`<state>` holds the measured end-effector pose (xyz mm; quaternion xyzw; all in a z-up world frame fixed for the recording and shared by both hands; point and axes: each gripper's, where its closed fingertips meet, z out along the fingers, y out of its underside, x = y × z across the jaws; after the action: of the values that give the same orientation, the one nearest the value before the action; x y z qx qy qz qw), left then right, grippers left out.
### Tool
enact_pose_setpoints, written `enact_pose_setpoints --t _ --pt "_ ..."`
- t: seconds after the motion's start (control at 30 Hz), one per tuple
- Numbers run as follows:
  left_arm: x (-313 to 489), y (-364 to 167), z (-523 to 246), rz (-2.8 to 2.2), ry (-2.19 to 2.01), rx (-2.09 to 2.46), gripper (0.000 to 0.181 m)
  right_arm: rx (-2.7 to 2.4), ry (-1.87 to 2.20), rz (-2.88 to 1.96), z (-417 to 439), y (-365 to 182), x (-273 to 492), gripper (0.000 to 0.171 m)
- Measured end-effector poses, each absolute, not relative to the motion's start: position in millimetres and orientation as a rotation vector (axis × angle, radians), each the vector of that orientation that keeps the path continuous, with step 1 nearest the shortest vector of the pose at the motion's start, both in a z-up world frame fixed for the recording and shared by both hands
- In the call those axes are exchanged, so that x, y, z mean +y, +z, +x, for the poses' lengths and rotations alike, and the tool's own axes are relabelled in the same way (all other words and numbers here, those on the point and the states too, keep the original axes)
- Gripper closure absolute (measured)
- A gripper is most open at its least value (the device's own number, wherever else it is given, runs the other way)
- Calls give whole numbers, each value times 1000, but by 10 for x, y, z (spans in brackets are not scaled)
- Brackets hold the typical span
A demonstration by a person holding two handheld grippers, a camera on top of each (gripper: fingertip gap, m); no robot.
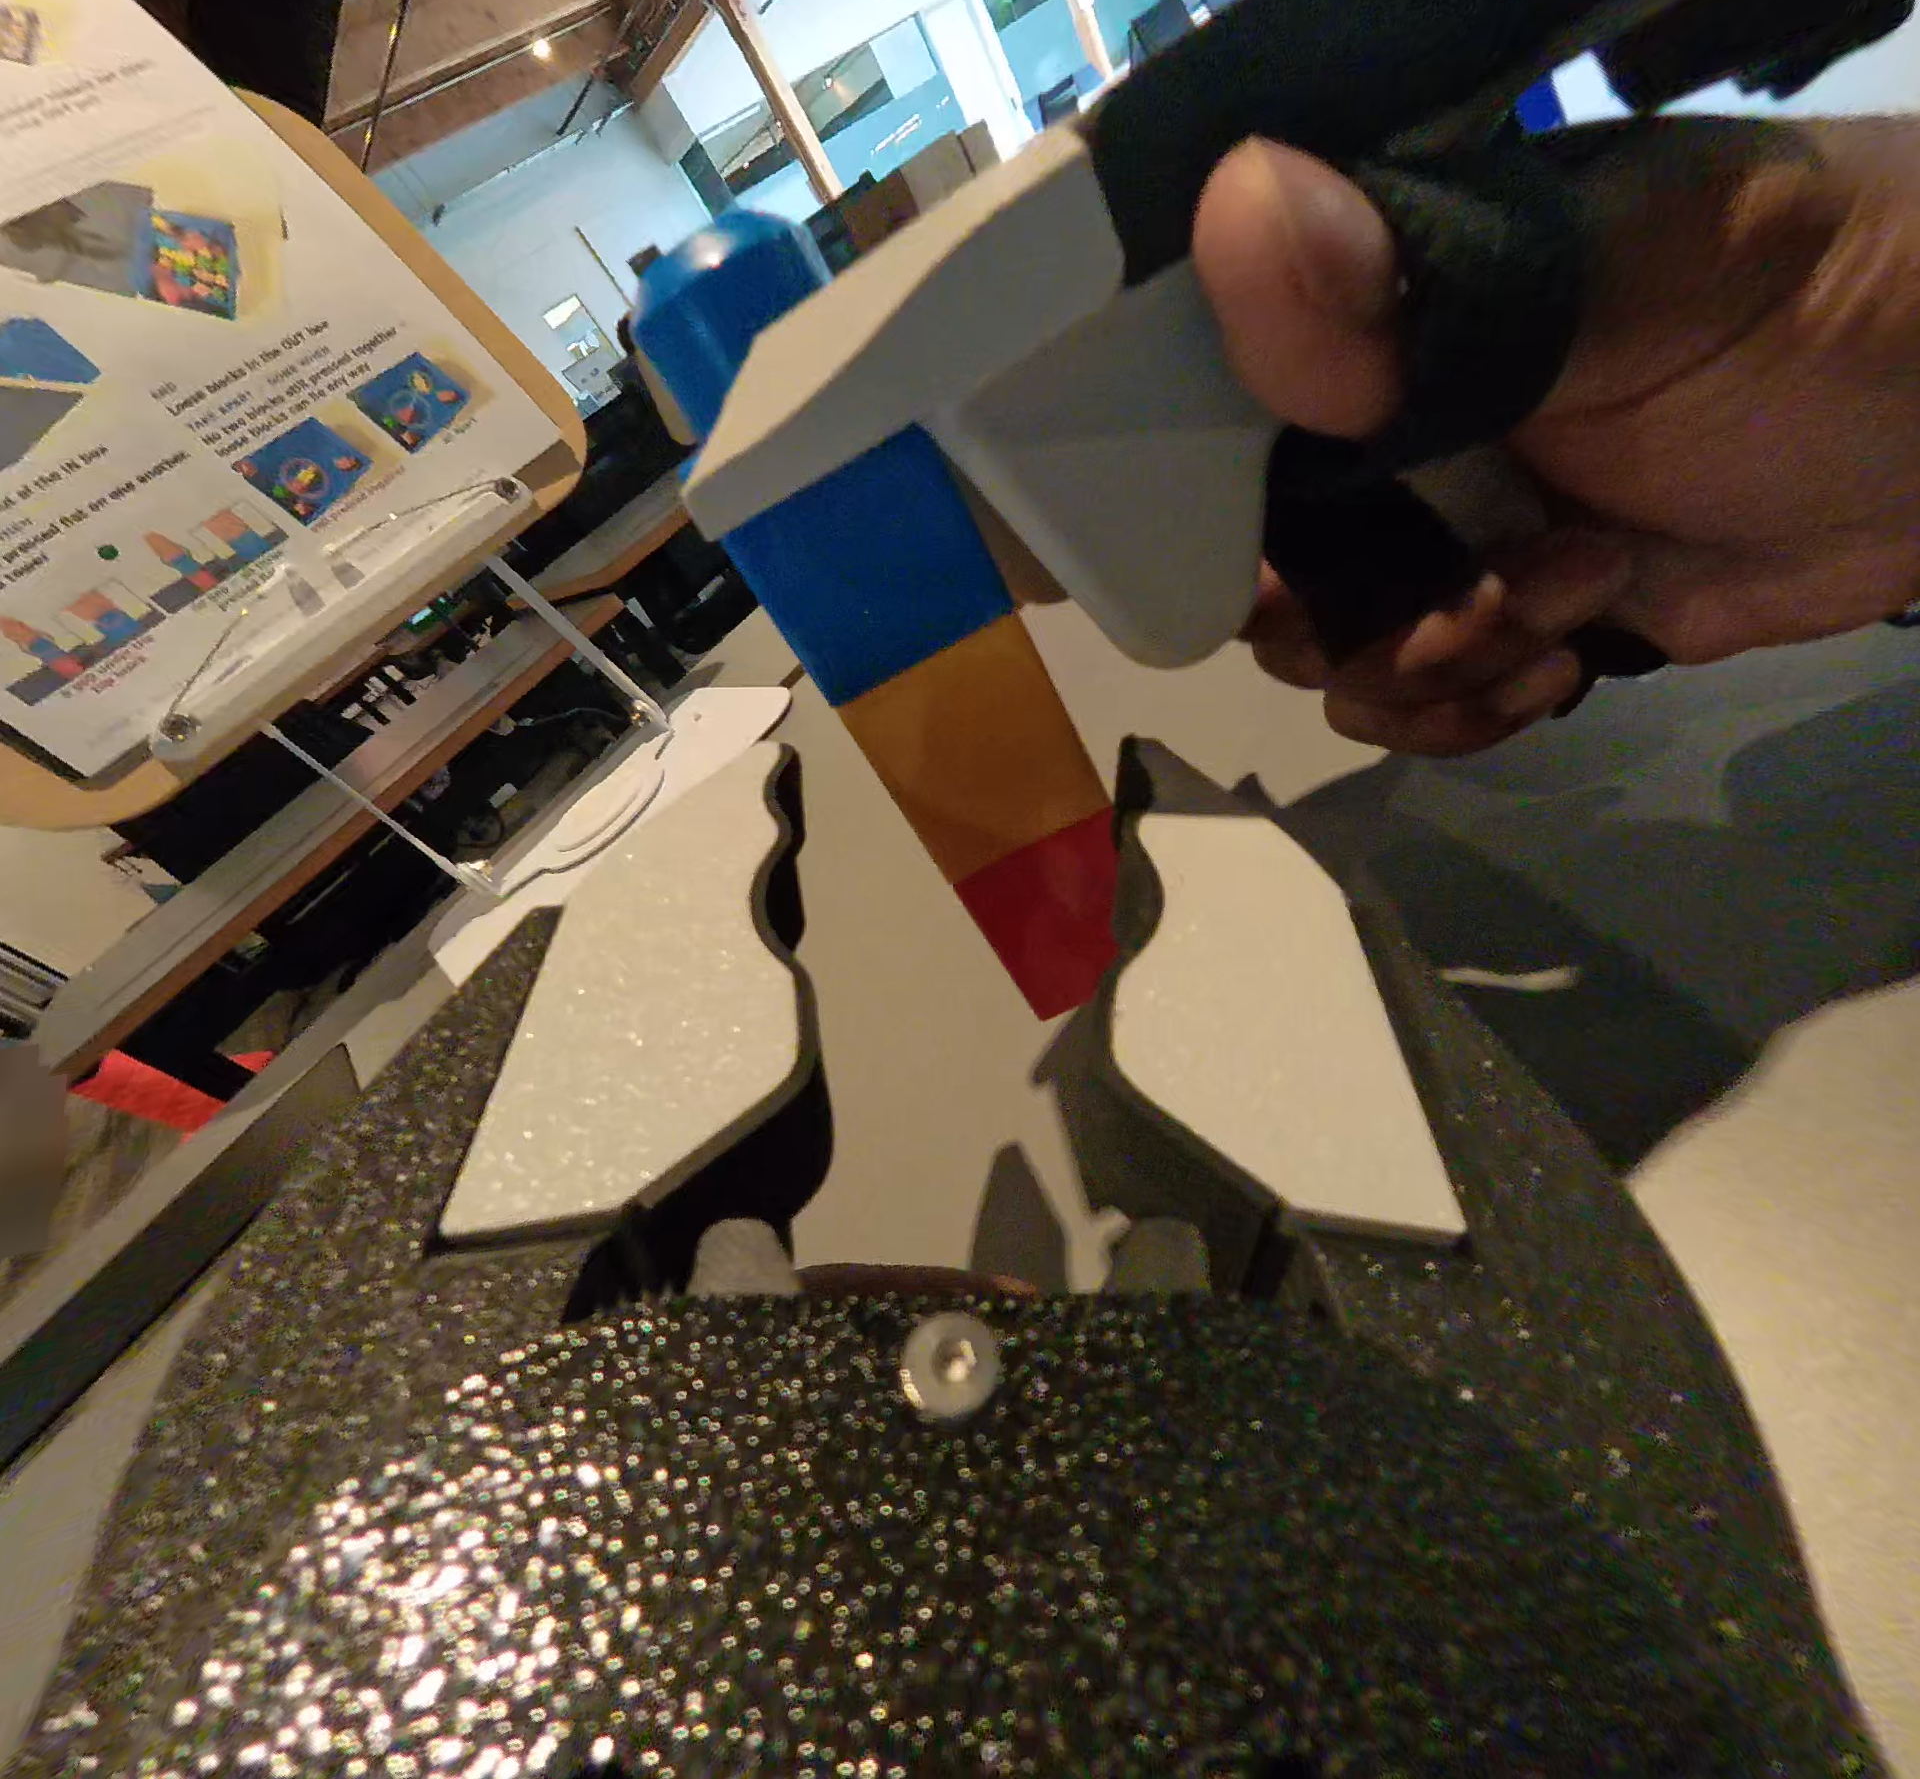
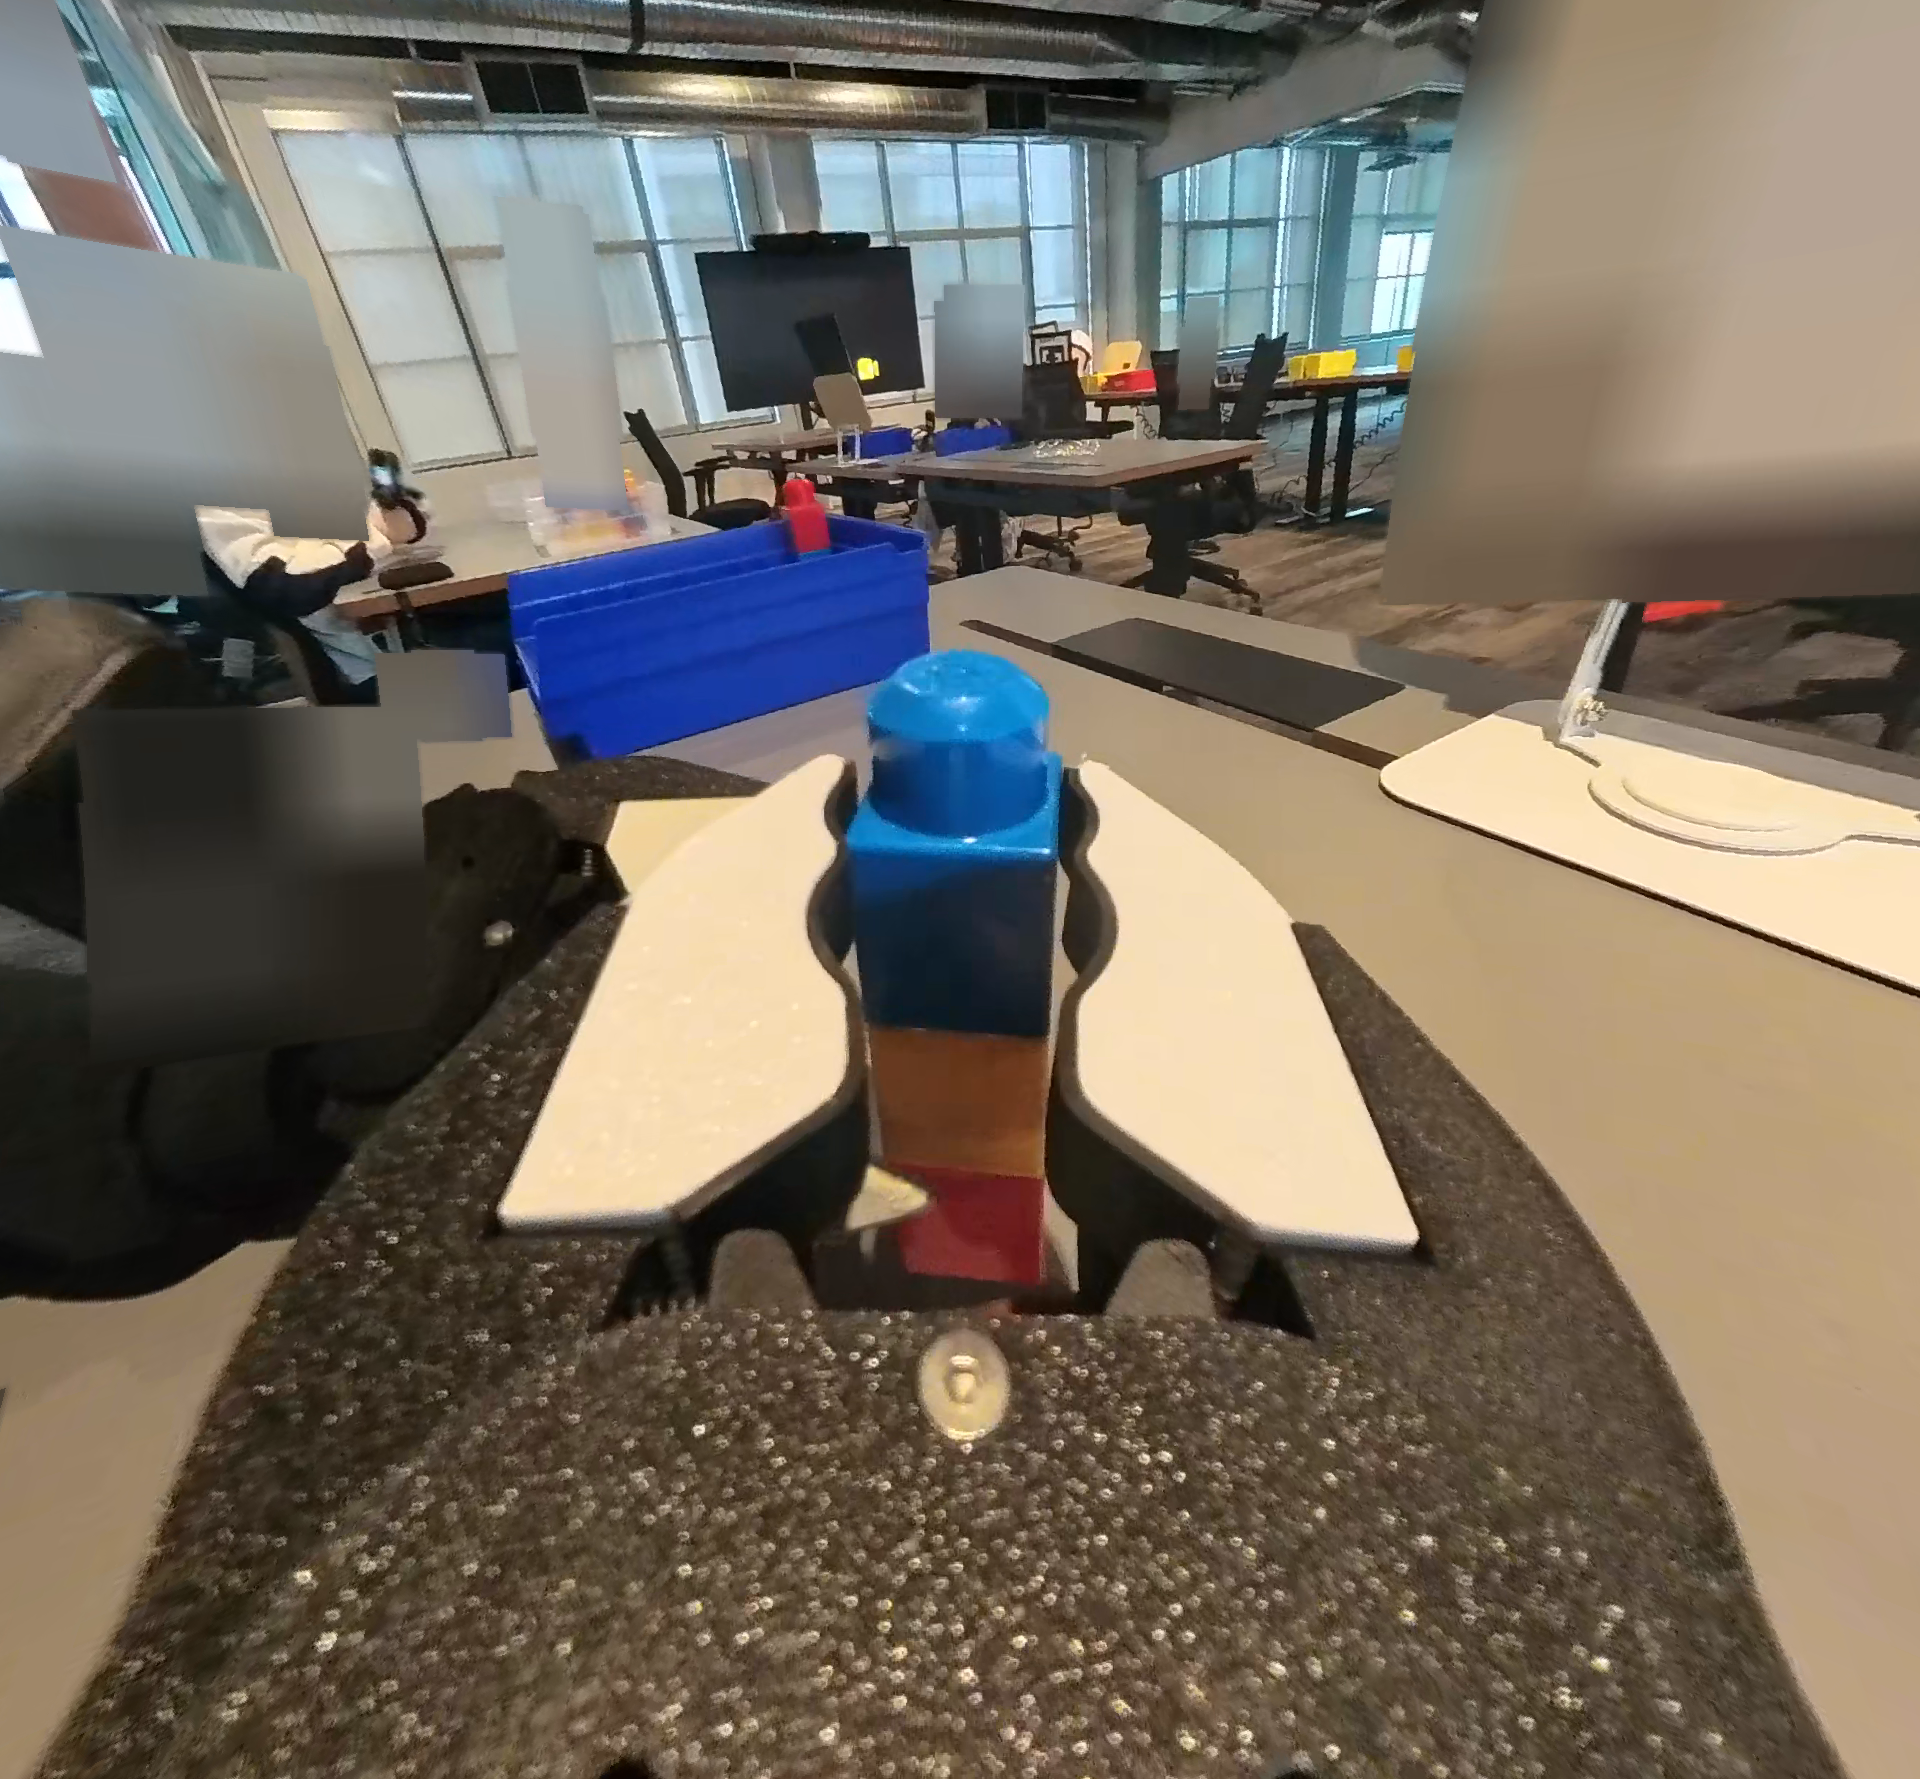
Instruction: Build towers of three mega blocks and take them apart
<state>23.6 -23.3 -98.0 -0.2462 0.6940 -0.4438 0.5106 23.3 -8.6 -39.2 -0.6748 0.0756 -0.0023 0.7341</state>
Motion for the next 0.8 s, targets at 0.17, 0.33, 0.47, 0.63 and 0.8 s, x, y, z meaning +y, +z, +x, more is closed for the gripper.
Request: enact_pose_setpoints --t 0.17,0.33,0.47,0.63,0.8 --pt "-213 -945 232 -684 -1113 1654 124 182 -58 -1464 241 -351 -87 134" --pt "-231 -1003 262 -707 -1068 1671 125 196 -27 -1413 176 -273 -80 134" --pt "-199 -1003 277 -728 -1039 1655 138 187 -2 -1411 111 -277 -39 134" --pt "-46 -975 285 -715 -943 1636 143 160 -64 -1480 138 -313 -47 135" --pt "28 -932 285 -699 -874 1611 143 157 -59 -1556 133 -423 -2 126"
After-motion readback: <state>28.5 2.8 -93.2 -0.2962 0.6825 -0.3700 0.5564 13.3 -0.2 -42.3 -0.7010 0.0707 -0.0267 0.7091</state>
